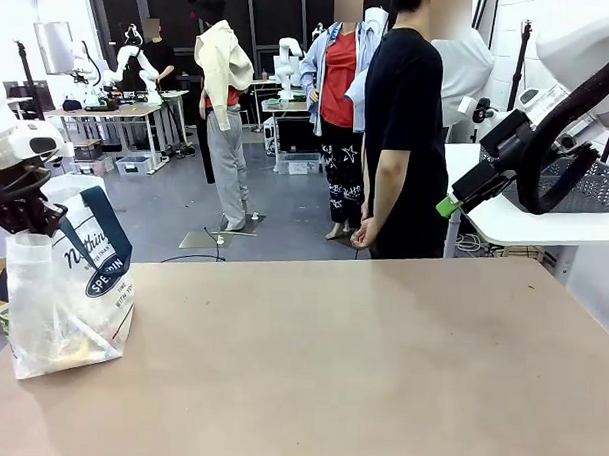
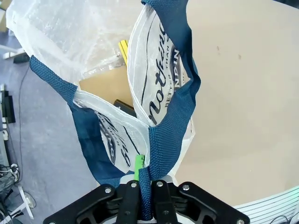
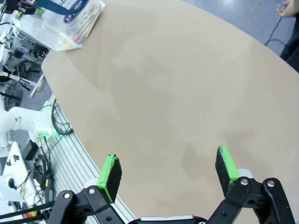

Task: Transfer purchased items from the store into the shopping bag.
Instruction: Move the Reusable shopping bag to the right side of the table.

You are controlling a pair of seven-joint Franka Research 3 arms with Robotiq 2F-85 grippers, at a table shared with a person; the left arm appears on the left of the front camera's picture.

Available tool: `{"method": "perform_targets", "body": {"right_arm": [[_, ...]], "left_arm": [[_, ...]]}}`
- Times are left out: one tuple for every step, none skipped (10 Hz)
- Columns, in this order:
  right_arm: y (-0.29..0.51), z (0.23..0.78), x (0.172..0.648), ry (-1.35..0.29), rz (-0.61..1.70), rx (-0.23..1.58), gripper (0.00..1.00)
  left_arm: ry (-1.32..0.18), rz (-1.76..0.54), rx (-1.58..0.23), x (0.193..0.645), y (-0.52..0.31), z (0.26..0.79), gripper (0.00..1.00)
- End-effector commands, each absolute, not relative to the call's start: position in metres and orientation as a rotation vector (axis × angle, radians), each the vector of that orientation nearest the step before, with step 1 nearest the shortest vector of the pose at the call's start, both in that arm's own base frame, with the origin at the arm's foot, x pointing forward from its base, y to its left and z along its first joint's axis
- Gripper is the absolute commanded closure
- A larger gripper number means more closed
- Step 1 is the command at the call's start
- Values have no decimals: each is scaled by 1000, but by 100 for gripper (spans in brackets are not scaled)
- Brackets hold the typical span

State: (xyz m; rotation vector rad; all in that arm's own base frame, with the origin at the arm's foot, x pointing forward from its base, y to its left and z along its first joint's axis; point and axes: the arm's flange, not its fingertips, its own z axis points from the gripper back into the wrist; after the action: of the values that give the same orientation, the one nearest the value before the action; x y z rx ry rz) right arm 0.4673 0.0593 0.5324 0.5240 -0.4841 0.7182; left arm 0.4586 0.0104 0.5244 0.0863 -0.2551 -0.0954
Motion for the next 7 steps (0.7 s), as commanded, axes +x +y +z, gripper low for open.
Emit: {"method": "perform_targets", "body": {"right_arm": [[61,533,469,-489,716,532,0],[61,533,469,-489,716,532,0],[61,533,469,-489,716,532,0],[61,533,469,-489,716,532,0],[61,533,469,-489,716,532,0],[61,533,469,-489,716,532,0],[61,533,469,-489,716,532,0]], "left_arm": [[-256,-97,93,459,12,526,100],[-256,-97,93,459,12,526,100],[-256,-97,93,459,12,526,100],[-255,-95,86,459,10,524,100],[-256,-93,77,462,5,528,80],[-257,-92,71,463,4,532,60],[-262,-98,63,462,3,538,41]]}}
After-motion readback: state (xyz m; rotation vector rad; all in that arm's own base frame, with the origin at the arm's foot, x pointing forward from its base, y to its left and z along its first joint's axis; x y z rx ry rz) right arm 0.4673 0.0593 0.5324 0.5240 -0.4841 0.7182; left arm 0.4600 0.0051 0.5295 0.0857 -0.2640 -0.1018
